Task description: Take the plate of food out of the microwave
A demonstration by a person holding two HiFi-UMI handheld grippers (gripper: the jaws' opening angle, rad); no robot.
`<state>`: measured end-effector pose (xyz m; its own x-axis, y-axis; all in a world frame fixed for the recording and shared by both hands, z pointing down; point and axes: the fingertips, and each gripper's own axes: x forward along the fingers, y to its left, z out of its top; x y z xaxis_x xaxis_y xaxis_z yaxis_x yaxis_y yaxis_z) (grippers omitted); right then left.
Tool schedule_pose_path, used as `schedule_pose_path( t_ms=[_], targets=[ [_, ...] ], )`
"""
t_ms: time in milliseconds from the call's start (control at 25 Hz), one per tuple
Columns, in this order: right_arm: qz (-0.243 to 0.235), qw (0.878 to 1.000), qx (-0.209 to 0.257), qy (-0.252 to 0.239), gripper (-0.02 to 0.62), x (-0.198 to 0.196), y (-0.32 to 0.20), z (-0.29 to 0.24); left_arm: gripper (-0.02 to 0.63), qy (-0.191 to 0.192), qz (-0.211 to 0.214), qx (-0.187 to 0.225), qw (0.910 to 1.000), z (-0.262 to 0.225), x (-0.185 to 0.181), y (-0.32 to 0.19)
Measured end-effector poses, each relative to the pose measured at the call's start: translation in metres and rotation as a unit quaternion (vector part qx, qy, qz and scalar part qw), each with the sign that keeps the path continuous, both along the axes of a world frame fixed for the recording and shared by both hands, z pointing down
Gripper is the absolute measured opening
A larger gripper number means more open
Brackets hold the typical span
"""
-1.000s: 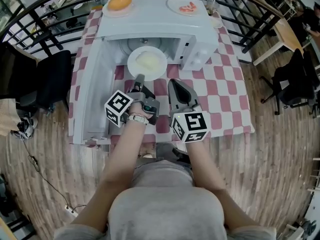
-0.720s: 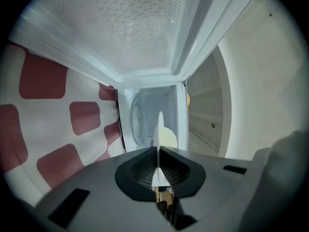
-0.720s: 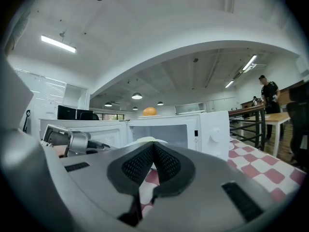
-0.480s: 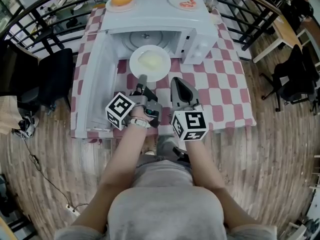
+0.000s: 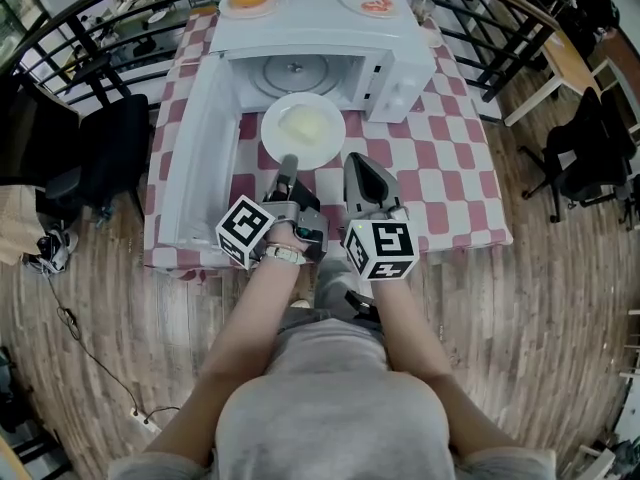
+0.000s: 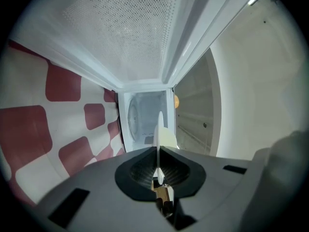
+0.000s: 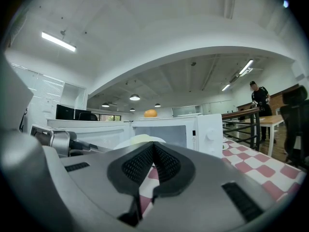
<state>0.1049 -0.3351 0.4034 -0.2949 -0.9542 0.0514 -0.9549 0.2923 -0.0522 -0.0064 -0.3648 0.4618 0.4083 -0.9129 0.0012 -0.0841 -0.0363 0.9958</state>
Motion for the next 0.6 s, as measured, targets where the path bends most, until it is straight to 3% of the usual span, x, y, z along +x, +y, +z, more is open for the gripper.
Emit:
schedule_pose_path(
  t_ms=[600],
  targets=[
    [0.011,1.000,-0.008,0.001,0.023,-0.003,0.014,0.000,0.017,-0.005,0.016,0.010,0.9998,-0.015,0.001,0.019]
  ],
)
